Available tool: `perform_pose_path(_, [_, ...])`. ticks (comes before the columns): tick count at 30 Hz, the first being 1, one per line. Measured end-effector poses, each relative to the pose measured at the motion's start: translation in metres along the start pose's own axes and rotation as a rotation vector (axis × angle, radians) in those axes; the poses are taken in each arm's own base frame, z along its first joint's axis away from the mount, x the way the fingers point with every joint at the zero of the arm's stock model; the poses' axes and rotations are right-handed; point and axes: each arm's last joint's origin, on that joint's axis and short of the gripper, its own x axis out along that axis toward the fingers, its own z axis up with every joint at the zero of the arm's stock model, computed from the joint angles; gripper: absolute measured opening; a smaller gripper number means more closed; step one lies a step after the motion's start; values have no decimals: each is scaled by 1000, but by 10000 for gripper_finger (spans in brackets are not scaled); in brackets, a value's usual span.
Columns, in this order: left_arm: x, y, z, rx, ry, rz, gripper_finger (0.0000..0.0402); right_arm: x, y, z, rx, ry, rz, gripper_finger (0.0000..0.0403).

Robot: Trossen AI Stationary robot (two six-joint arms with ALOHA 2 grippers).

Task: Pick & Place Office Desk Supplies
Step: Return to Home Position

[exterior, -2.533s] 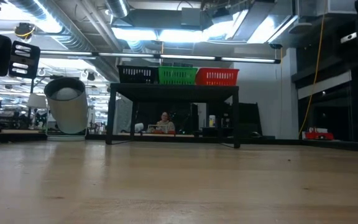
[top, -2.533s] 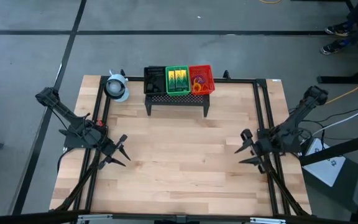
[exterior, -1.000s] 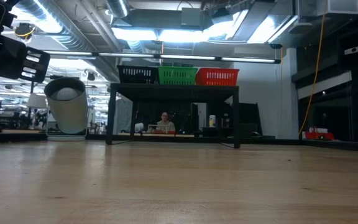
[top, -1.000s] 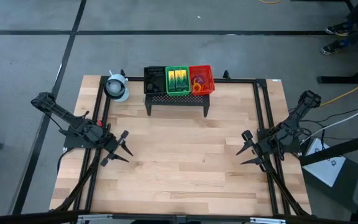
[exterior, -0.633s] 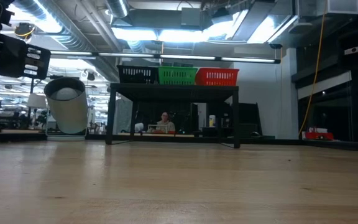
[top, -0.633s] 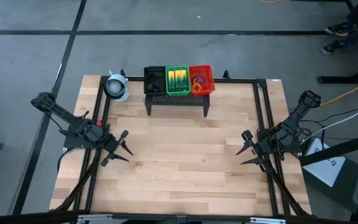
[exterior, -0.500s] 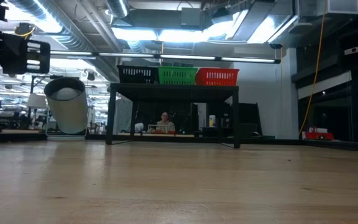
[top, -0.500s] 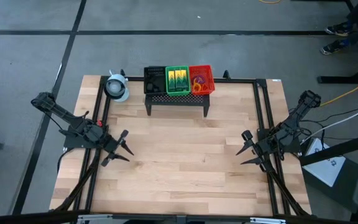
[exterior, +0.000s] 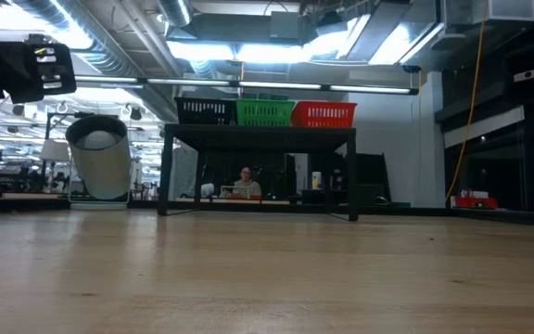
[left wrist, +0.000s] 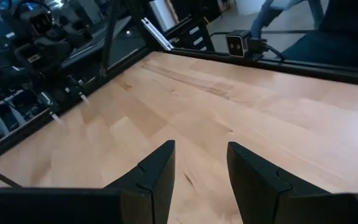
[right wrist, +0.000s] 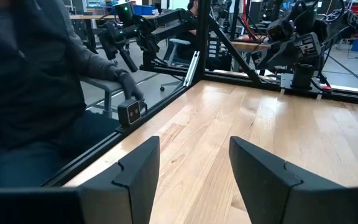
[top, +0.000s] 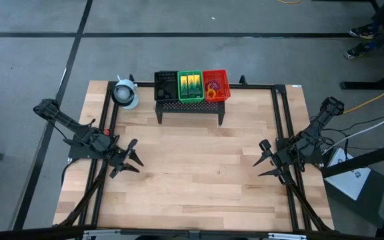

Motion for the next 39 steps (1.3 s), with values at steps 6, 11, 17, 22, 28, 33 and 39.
perform_pose_path(6, [0,0,0,-60,-4,1,143,0,0,0,0,0,0,196])
perform_pose_path(11, [0,0,1,-83,-9,2,143,0,0,0,0,0,0,196])
perform_pose_path(17, [0,0,1,-83,-11,0,143,0,0,0,0,0,0,196])
perform_pose_path(22, [0,0,1,-86,-11,0,143,0,0,0,0,0,0,196])
perform_pose_path(28, [0,0,1,-86,-13,1,143,0,0,0,0,0,0,196])
perform_pose_path(33, [0,0,1,-86,-13,1,143,0,0,0,0,0,0,196])
perform_pose_path(39, [0,0,1,-86,-14,1,143,0,0,0,0,0,0,196])
